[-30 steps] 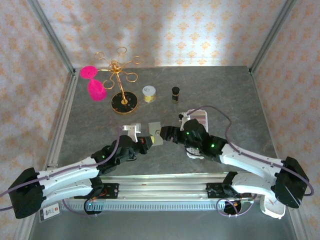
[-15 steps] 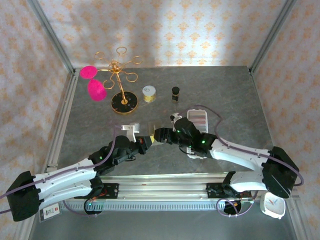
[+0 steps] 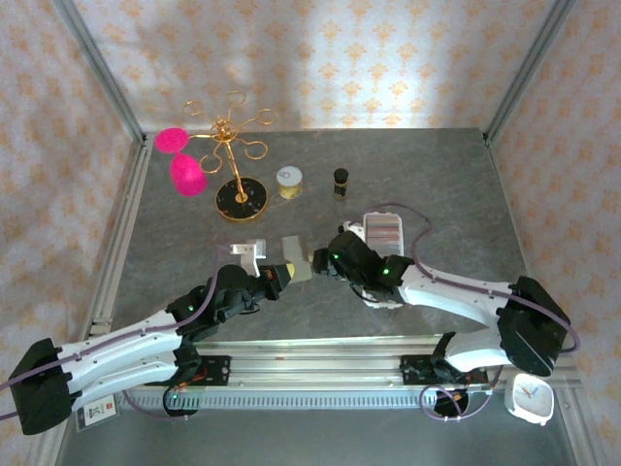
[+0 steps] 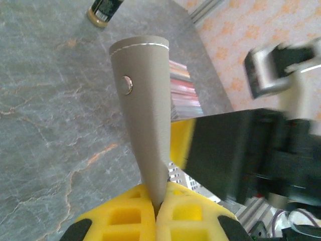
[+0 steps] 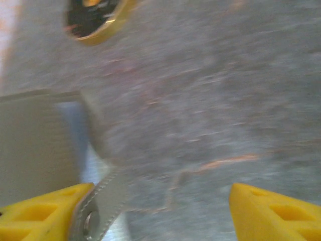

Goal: Put the credit cards into the card holder

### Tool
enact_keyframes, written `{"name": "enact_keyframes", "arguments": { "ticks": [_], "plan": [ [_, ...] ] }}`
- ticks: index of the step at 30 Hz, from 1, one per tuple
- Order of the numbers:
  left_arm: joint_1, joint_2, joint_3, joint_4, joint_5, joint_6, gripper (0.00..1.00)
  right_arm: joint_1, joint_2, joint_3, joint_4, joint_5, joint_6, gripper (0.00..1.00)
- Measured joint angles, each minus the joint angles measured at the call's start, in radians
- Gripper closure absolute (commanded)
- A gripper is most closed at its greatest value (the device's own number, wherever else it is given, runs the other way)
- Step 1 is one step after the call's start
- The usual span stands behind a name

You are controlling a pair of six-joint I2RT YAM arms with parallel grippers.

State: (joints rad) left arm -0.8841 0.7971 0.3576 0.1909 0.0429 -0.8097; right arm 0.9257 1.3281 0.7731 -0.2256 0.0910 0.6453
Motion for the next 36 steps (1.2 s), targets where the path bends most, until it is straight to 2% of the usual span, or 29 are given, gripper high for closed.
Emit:
{"name": "enact_keyframes", "arguments": {
  "ticks": [2, 5, 10, 13, 17, 24, 29, 35, 36],
  "plan": [
    [0.000, -0.003, 0.002, -0.004, -0.001, 0.000, 1.00, -0.001, 0.000, 0.009, -0.062, 0.052, 0.009, 0.35],
    [0.000, -0.004, 0.007, -0.018, -0.005, 0.000, 1.00, -0.002, -0.063, 0.005, -0.068, 0.061, 0.008, 0.33],
    [0.000, -0.004, 0.008, -0.021, 0.001, -0.001, 1.00, -0.002, -0.337, -0.101, 0.083, -0.006, 0.004, 0.29],
    [0.000, -0.004, 0.008, -0.016, 0.018, -0.004, 1.00, -0.002, -0.404, -0.135, 0.167, -0.076, 0.004, 0.28],
    [0.000, -0.003, 0.008, 0.006, 0.050, -0.012, 1.00, -0.002, -0.354, -0.135, 0.208, -0.140, 0.004, 0.31],
    [0.000, -0.003, 0.007, 0.023, 0.082, -0.031, 1.00, -0.002, -0.206, -0.119, 0.170, -0.136, 0.008, 0.40],
    [0.000, -0.003, -0.021, 0.063, 0.108, -0.047, 1.00, -0.002, -0.171, -0.119, 0.177, -0.137, 0.017, 0.60],
    [0.000, -0.003, -0.050, 0.082, 0.118, -0.072, 1.00, -0.002, -0.157, -0.119, 0.209, -0.146, 0.015, 0.96],
    [0.000, -0.002, -0.055, 0.088, 0.119, -0.077, 1.00, -0.002, -0.157, -0.119, 0.212, -0.151, 0.016, 1.00]
  ]
}}
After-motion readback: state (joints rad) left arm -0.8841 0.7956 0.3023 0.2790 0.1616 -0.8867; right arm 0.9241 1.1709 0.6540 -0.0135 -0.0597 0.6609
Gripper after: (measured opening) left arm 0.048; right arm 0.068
